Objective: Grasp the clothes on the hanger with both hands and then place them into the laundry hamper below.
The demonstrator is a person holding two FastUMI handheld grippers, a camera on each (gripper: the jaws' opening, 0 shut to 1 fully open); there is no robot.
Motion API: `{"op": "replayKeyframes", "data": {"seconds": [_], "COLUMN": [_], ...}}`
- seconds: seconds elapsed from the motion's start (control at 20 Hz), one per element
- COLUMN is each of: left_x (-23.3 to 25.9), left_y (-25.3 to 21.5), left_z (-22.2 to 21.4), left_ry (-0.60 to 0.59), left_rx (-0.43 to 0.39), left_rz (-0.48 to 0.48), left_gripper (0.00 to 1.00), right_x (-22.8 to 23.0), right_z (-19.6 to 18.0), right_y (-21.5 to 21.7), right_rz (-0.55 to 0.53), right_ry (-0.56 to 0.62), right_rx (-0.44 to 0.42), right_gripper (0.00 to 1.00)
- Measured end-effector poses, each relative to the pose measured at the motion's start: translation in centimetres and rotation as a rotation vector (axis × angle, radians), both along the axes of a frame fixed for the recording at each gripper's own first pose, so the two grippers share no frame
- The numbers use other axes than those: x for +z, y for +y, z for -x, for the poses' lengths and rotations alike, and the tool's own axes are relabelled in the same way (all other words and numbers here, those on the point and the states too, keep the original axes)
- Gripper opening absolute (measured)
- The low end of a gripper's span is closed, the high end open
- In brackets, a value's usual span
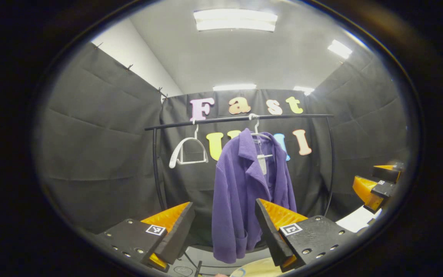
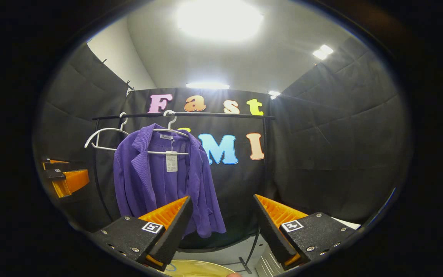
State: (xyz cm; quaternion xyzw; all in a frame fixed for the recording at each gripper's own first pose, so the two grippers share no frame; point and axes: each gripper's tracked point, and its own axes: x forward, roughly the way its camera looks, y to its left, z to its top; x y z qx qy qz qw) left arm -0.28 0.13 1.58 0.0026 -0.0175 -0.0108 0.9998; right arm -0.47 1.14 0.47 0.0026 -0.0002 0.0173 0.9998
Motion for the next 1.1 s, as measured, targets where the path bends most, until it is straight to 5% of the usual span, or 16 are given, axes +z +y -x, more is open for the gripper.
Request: {"op": "replayKeyframes", "data": {"seconds": [0.45, 1.1], "left_x": [3.4, 7.6], "left_y": [0.2, -5.2], "left_z": [-3.6, -11.3], "left_ry": [-0.015, -0.027], "left_rx": [-0.005, 0.031], "left_rz": [0.035, 0.083], "left_gripper": [0.94, 0.94], "right_x": [3.9, 8.1], "right_z": [-3.5, -17.4], "right_y": [1.9, 3.8], "right_rz": [-0.013, -0.057], "right_ry": [-0.023, -0.072], "right_rx": [0.018, 0.173], "right_gripper": [0.96, 0.95]}}
